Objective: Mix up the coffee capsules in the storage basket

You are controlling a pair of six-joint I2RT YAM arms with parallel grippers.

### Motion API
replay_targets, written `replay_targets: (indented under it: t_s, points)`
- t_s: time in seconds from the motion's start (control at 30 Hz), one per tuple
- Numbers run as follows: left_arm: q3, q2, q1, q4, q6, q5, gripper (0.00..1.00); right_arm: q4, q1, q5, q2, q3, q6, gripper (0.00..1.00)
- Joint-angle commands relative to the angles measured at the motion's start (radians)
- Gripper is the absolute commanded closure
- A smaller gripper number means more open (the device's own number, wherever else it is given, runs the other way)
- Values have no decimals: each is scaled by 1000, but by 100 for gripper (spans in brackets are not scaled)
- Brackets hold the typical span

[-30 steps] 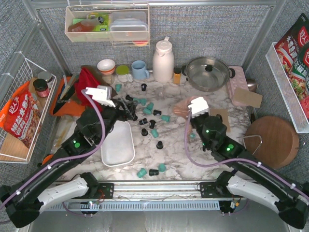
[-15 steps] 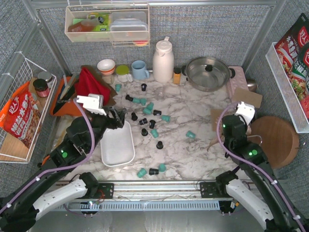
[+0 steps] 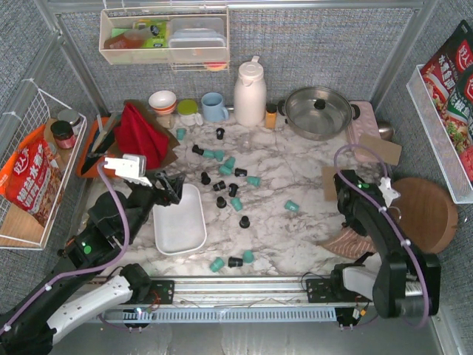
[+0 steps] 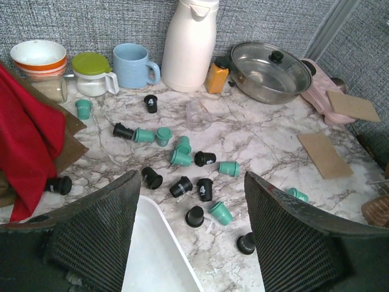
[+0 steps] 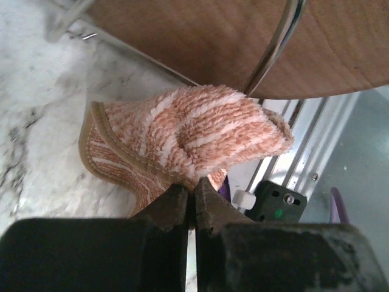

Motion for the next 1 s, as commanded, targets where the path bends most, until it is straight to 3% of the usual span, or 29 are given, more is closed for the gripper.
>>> replay_targets:
  t_s: [0.0,0.07,0.13,0.17,0.27,0.47,0.6,0.73,0.97]
  points:
    - [-2,-2,0,2,-1,2,23,-97,-32,105,117,45,152,92]
    - [-2,2,-1,1,-1,1,22,-128,-33,126,156,80,162,72]
    - [-3,10,-1,-2,-1,-2,22,-139,-31,128,171,111,132,36]
    - [-2,12,0,-1,-1,-3,22,-140,-28,134,168,126,110,24]
    - [-4,21,0,4,-1,-4,22,-113,-4,147,125,144,8,2]
    - [1,46,-1,-6,-1,-21,22,-49,97,149,-98,185,-161,1]
    - [-2,64,0,-8,-5,-49,22,80,211,110,-229,257,-401,1]
    - [-15,84,0,2,-16,-83,22,368,291,-151,-336,246,-691,1]
    - [-35,168,2,-94,-152,-203,22,648,370,-391,-242,140,-790,13]
